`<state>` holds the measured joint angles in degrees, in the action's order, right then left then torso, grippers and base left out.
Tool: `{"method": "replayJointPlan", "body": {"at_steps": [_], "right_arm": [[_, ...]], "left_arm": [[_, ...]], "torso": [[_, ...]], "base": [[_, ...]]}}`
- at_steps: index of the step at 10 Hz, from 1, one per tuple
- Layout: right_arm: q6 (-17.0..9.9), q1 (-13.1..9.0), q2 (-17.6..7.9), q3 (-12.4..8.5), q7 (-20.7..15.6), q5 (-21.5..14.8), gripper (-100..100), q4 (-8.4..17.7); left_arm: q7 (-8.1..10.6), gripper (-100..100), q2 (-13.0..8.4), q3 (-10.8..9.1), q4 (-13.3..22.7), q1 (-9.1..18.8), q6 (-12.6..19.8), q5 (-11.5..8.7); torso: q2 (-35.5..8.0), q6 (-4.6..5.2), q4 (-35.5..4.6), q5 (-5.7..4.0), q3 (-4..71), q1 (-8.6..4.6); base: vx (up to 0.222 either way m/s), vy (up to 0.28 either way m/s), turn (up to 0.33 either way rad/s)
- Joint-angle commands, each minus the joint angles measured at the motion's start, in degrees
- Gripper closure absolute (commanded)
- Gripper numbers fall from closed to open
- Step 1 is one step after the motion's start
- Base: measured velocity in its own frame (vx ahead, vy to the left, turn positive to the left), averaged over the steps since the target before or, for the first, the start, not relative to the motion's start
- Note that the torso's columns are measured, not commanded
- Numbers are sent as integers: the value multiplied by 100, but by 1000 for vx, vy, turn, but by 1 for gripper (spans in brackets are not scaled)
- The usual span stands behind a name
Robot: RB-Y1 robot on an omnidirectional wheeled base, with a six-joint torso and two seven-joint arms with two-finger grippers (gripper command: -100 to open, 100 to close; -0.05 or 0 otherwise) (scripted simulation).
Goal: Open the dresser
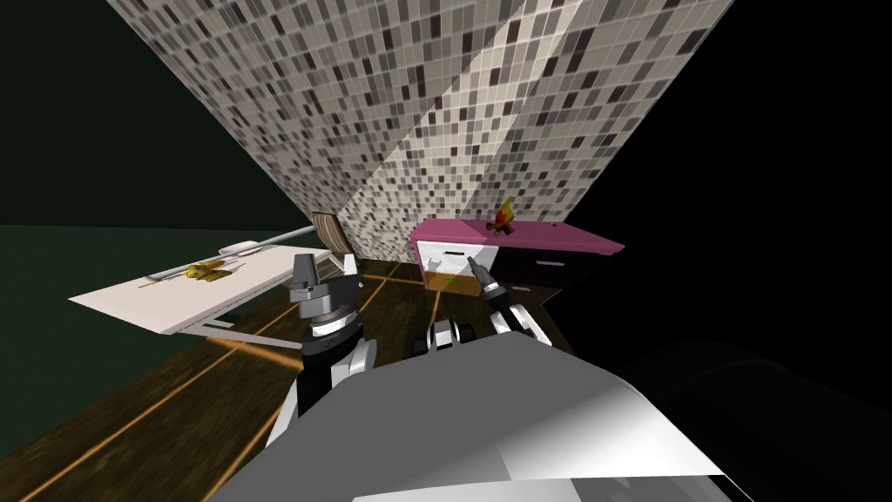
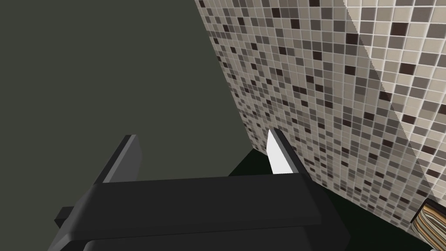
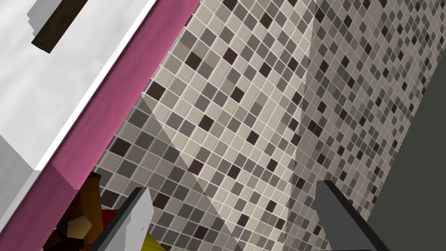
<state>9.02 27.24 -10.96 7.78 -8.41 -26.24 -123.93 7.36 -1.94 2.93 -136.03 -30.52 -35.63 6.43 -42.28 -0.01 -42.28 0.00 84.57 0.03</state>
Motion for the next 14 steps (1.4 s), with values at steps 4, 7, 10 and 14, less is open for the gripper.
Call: {"method": "replayJointPlan", "body": {"at_steps": [4,7,10,14], "right_arm": [[-670,-24,-113,164,-304,-948,-100,270],[-1172,-54,-184,290,-558,-1475,-100,553],[-1473,-71,-216,355,-689,-1971,-100,704],[-2013,-108,-267,487,-958,-2609,-100,1027]], "left_arm": [[0,0,0,0,0,0,0,0],[0,0,0,0,0,0,0,0],[0,0,0,0,0,0,0,0],[0,0,0,0,0,0,0,0]], "torso": [[0,1,0,-1,0,-6],[0,2,0,0,1,-2],[1,0,0,0,0,-1],[0,2,0,0,1,-3]], "base": [[60,16,38],[71,16,44],[68,22,37],[48,10,38]]}}
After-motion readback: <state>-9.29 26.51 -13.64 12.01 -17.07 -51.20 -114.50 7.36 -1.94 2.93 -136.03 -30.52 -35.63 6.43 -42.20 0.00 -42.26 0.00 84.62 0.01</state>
